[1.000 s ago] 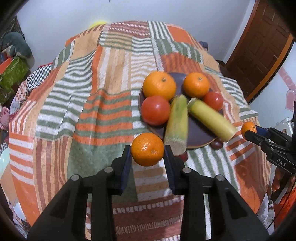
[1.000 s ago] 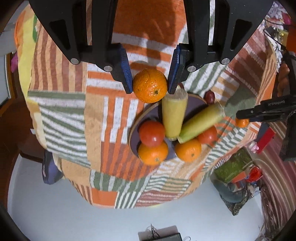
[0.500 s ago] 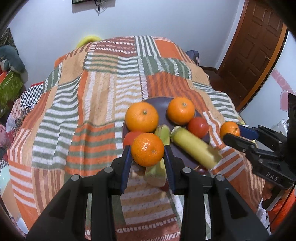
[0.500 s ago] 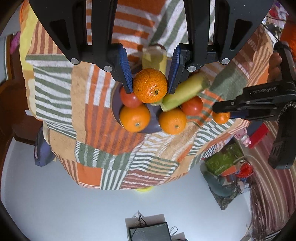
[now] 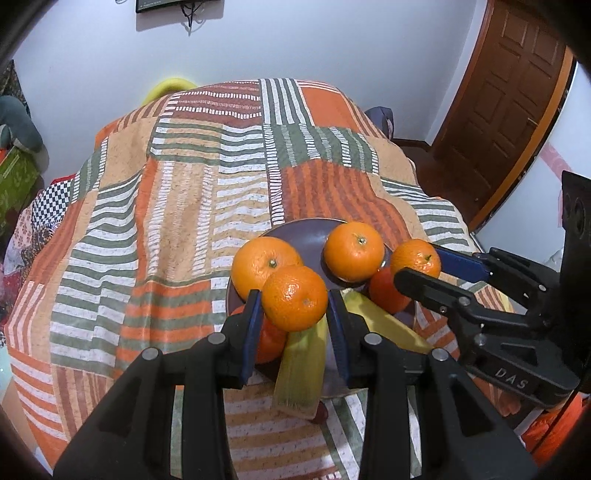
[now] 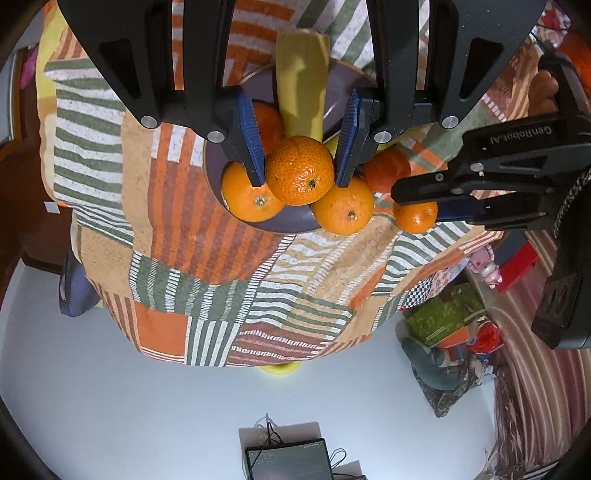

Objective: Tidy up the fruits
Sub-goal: 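Carry both mandarins over the purple plate beside the oranges, then open both grippers to drop the mandarins and lift away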

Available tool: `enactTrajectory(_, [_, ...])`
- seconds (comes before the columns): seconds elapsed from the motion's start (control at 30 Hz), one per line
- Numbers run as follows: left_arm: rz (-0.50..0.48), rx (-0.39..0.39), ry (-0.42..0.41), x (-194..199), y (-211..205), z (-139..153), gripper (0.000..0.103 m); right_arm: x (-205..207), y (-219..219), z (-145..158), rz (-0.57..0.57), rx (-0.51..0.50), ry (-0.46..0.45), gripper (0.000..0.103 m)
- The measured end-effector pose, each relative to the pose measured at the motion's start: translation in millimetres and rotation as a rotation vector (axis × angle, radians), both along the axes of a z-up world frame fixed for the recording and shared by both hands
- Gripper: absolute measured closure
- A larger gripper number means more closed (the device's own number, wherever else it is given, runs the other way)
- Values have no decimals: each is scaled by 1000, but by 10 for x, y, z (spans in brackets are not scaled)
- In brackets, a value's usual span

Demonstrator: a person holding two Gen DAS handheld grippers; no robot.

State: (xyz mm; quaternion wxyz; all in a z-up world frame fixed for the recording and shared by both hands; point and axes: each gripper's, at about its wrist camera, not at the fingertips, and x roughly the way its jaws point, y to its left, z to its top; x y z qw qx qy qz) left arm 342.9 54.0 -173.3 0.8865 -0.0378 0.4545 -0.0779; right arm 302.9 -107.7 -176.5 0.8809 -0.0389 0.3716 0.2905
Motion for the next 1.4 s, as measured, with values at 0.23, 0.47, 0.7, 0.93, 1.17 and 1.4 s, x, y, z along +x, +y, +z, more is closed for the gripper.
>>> enactTrajectory(0.23, [11,-9,25,145,34,-131,68,81,144,-69,27,-28,6,68])
enactTrajectory(0.47, [16,-30,50,236,62,-248,69,140,242,-194,47,-55,23,68])
enactTrajectory(0.7, [21,-37,66,280,71,-323,69,255,247,-321,43,-55,66,68])
enactTrajectory(0.93, [24,-51,91,311,93,-387,69,262,245,-335,42,-52,66,67])
enactTrajectory(1.17, [45,-40,66,251,113,-332,52,300,215,-333,36,-32,91,65])
enactTrajectory(1.4, [50,-13,23,101,124,-180,42,246,117,-239,1,-19,66,48])
